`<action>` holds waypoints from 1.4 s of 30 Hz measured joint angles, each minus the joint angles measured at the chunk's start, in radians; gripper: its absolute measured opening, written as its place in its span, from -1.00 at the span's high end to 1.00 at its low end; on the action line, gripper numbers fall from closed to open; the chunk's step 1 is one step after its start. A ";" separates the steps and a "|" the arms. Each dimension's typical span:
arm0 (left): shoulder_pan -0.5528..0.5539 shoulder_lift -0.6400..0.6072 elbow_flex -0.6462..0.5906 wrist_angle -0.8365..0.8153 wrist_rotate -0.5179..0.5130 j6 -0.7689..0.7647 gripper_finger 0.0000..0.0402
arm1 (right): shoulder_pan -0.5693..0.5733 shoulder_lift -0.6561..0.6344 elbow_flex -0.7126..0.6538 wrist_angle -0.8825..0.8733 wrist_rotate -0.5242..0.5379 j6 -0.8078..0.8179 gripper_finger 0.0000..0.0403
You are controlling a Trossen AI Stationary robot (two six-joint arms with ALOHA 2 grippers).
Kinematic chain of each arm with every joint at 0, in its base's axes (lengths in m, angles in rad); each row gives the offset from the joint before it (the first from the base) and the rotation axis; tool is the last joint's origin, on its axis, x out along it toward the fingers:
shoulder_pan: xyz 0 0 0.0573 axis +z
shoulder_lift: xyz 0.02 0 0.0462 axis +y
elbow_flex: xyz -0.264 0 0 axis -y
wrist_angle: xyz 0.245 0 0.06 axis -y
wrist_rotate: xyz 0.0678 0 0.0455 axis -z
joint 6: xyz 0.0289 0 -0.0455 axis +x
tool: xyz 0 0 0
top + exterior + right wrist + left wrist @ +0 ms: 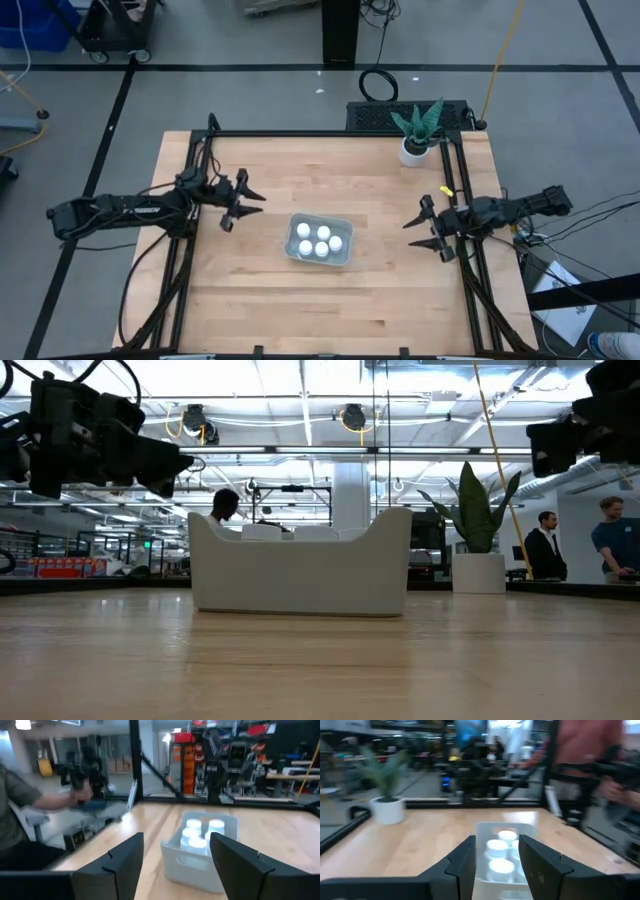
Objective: Pick and place pill bottles into a basket
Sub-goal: Return to Home Position
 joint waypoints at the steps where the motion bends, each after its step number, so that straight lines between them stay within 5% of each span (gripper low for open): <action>1: -0.009 0.001 0.000 -0.001 -0.046 -0.007 0.24 | -0.015 0.000 -0.022 0.016 -0.008 0.010 -0.09; 5: -0.067 -0.001 0.000 -0.032 -0.232 -0.029 0.24 | -0.064 0.012 -0.052 0.025 -0.012 0.044 -0.11; 9: -0.129 -0.037 0.000 0.001 -0.149 -0.027 0.24 | -0.096 0.005 -0.053 0.036 -0.074 0.040 -0.12; 15: -0.117 -0.199 0.001 -0.136 -0.161 -0.089 0.24 | -0.135 0.005 -0.054 0.030 -0.072 0.059 -0.10; 25: -0.133 -0.484 0.000 -0.509 -0.376 -0.099 0.24 | -0.147 0.005 -0.056 0.023 -0.062 0.050 -0.10; 42: -0.487 -0.698 0.000 -0.784 -1.006 -0.054 0.24 | -0.146 0.006 -0.057 0.012 -0.009 0.078 -0.09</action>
